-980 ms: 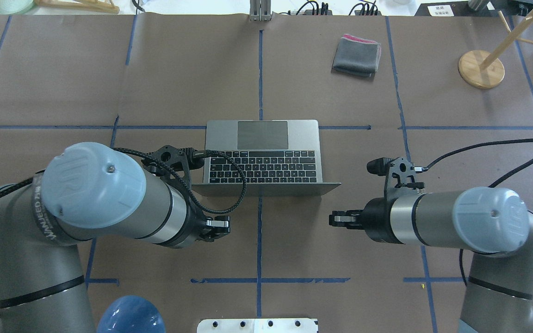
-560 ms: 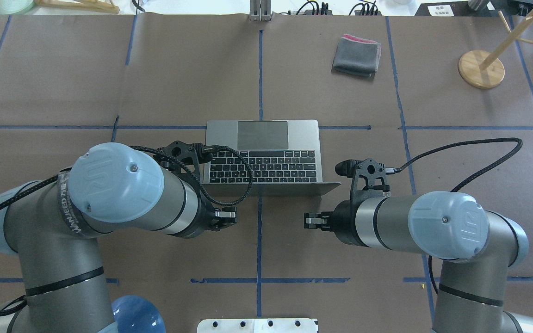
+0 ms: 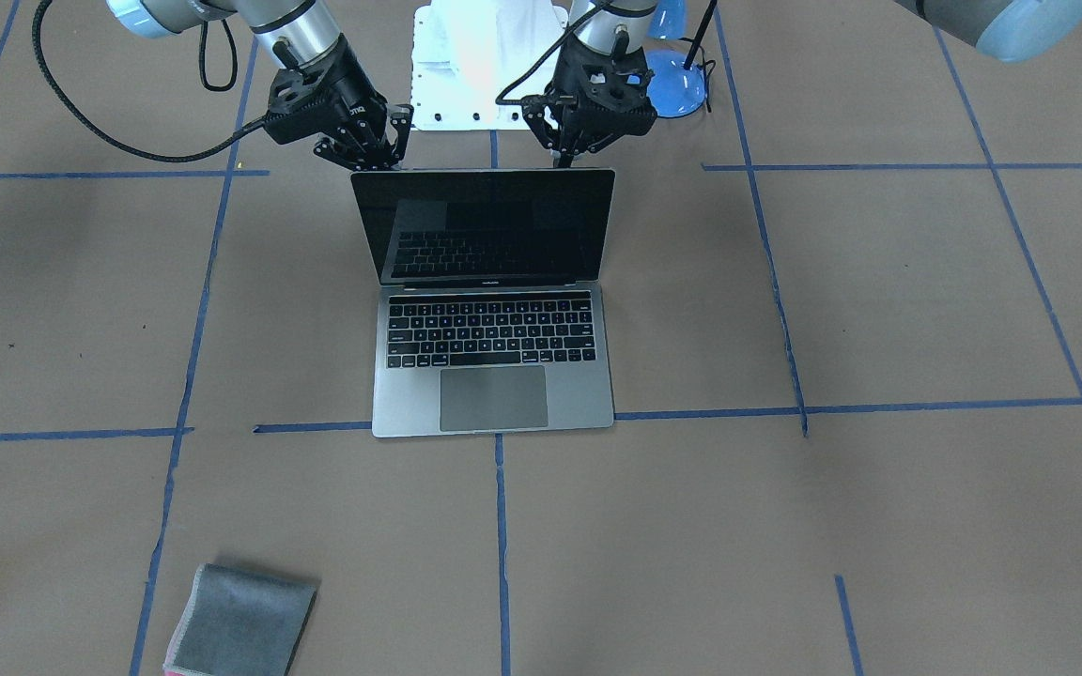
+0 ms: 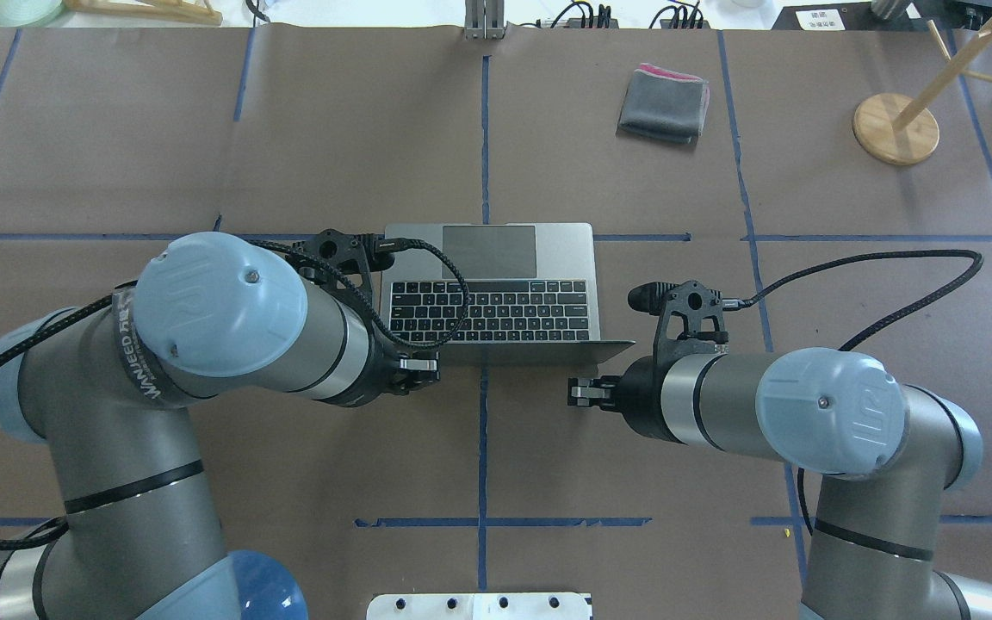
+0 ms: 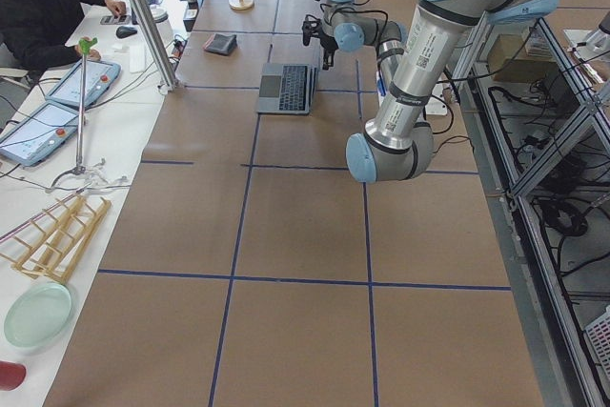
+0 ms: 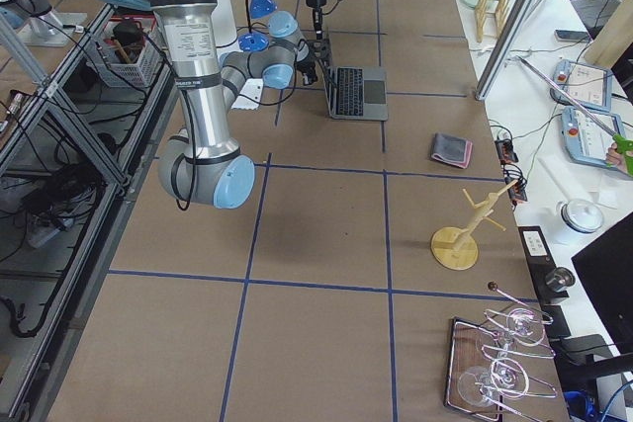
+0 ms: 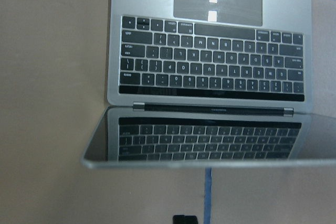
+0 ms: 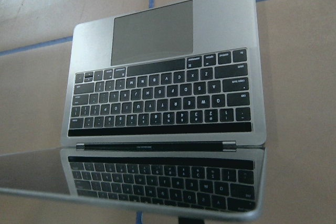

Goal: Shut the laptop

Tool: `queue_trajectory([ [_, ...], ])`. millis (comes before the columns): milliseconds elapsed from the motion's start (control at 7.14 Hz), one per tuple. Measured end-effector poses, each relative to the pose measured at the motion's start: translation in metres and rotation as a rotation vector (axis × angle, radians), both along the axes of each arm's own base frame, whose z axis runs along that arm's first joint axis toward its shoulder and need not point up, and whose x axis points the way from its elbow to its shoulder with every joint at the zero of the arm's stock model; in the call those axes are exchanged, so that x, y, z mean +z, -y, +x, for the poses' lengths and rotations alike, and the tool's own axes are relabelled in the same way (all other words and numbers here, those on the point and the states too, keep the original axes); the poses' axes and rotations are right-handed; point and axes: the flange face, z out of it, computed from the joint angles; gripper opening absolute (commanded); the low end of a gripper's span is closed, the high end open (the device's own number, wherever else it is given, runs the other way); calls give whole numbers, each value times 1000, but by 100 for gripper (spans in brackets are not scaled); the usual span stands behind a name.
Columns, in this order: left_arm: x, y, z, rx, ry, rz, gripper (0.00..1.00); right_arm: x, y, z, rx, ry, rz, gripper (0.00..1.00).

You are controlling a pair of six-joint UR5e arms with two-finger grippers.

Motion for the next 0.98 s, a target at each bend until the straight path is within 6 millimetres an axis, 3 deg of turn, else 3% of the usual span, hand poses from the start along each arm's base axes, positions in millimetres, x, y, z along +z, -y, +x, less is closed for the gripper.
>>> queue_trajectory([
  [560,5,48,-5,-71,4,4,0,-4,54,-13,72,-22,-2,0],
  [980,15,75,10,-95,0,6,0,0,101,-20,126,-55,-11,0],
])
